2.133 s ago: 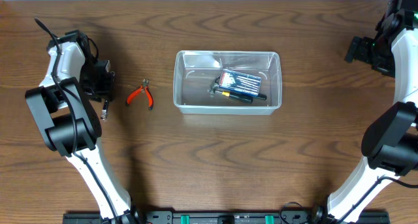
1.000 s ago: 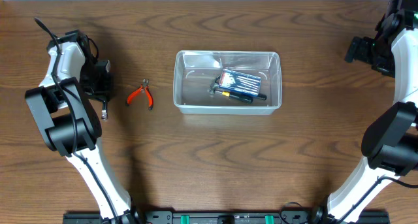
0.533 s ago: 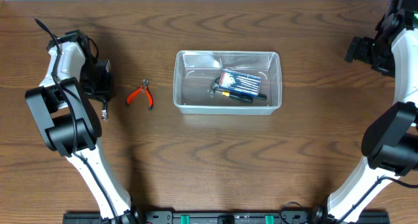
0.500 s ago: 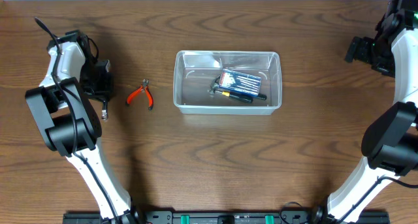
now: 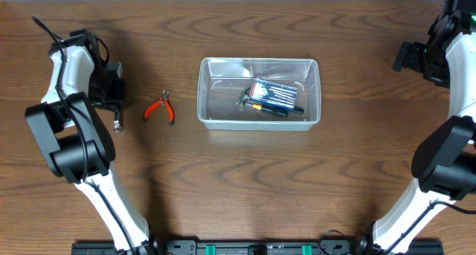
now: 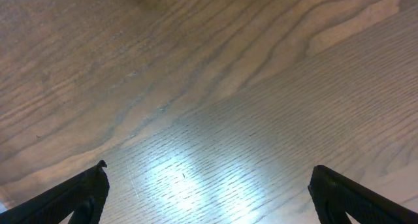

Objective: Pack container

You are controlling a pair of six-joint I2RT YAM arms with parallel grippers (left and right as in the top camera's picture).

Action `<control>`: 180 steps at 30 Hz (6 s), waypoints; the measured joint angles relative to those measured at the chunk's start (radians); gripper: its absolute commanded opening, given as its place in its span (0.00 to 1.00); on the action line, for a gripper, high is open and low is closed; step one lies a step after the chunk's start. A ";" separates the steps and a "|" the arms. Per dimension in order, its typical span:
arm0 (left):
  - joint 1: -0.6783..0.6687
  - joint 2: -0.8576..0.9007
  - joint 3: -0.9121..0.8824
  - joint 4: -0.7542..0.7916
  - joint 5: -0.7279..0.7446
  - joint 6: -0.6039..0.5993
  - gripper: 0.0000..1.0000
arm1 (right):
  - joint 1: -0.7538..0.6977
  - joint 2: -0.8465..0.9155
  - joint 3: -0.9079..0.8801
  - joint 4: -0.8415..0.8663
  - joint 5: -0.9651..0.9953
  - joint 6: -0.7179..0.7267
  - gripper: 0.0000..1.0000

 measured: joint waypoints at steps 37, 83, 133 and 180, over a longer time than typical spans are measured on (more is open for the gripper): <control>-0.578 -0.566 0.000 0.220 0.274 -0.056 0.06 | 0.000 0.000 0.000 0.000 0.000 0.000 0.99; -0.756 -0.121 -0.001 0.127 0.273 0.140 0.06 | 0.000 0.000 0.000 0.000 0.000 0.000 0.99; -0.590 -0.275 0.061 0.138 0.209 0.031 0.75 | 0.000 0.000 0.000 0.000 0.000 0.000 0.99; -0.380 -0.158 0.080 -0.134 0.071 -0.626 0.98 | 0.000 0.000 0.000 0.000 0.000 0.000 0.99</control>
